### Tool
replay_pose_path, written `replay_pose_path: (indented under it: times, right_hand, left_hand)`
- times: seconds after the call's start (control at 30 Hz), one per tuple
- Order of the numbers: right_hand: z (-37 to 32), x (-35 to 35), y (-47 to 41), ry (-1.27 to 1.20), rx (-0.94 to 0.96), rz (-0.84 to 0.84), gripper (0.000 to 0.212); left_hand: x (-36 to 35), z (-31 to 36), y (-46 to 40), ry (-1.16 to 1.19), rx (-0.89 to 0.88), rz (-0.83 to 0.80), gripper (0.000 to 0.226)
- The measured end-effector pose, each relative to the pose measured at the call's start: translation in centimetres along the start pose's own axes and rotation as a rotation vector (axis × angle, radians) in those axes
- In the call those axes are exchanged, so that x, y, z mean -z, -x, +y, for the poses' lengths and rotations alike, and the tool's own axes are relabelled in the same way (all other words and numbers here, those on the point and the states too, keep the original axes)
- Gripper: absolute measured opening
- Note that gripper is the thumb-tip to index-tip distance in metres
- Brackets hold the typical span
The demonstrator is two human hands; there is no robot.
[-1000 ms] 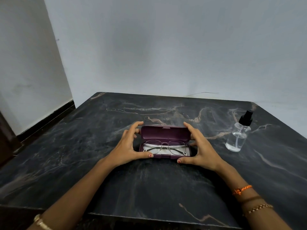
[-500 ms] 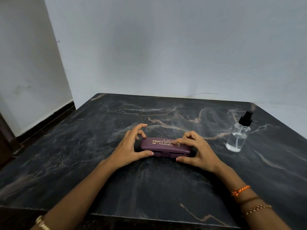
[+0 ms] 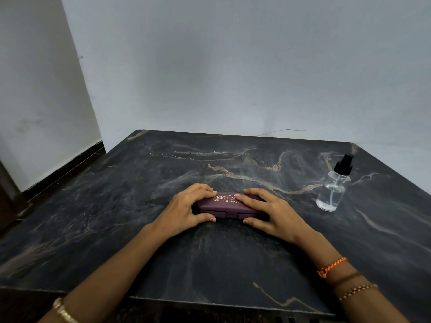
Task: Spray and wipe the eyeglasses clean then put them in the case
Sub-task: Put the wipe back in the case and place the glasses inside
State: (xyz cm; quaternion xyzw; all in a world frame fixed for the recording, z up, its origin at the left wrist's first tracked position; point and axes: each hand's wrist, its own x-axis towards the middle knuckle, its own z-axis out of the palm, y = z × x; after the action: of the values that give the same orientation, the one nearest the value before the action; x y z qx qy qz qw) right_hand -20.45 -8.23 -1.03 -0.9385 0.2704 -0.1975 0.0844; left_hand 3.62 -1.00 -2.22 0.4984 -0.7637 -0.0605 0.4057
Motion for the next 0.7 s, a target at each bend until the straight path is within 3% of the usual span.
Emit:
replay_pose_path:
  times: [0.43, 0.7]
  right_hand:
    - [-0.15, -0.04, -0.01, 0.245, 0.098, -0.033, 0.064]
    - [-0.66, 0.28, 0.03, 0.228, 0.048, -0.109, 0.069]
  left_hand:
    - [0.15, 0.42, 0.04, -0.055, -0.017, -0.01, 0.056]
    - [0.22, 0.38, 0.1, -0.076, -0.002, -0.02, 0.056]
